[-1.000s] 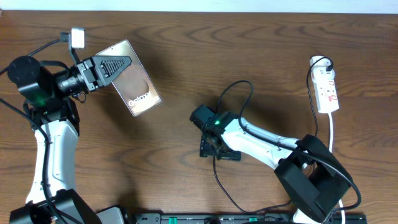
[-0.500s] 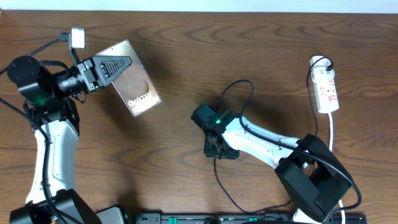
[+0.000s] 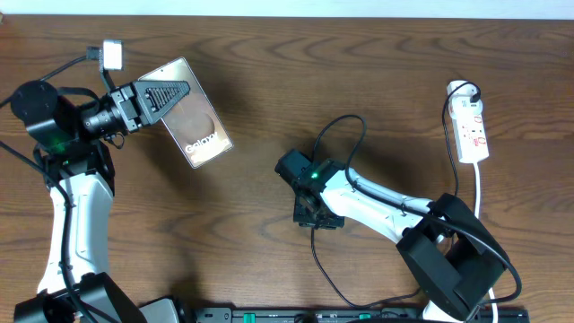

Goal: Plug charger to phone and switch on socket
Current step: 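Close the right gripper on the cable plug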

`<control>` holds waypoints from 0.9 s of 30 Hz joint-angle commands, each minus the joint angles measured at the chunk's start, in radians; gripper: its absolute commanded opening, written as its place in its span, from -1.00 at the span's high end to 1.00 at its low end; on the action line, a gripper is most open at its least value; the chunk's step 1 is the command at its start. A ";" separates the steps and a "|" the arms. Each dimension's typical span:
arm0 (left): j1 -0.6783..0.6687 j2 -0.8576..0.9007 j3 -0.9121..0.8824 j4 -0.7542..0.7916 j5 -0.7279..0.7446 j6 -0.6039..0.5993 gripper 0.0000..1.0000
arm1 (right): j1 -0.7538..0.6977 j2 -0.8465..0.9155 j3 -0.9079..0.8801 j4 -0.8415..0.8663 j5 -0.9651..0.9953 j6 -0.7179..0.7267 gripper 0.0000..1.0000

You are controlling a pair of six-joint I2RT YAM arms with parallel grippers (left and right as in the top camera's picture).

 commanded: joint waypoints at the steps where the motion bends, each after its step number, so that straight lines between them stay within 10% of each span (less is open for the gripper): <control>1: 0.003 -0.007 0.014 0.011 0.013 0.013 0.85 | -0.012 0.021 -0.003 0.013 0.033 0.006 0.33; 27: 0.003 -0.007 0.014 0.000 0.013 0.014 0.85 | -0.038 0.021 -0.003 0.005 0.032 0.006 0.78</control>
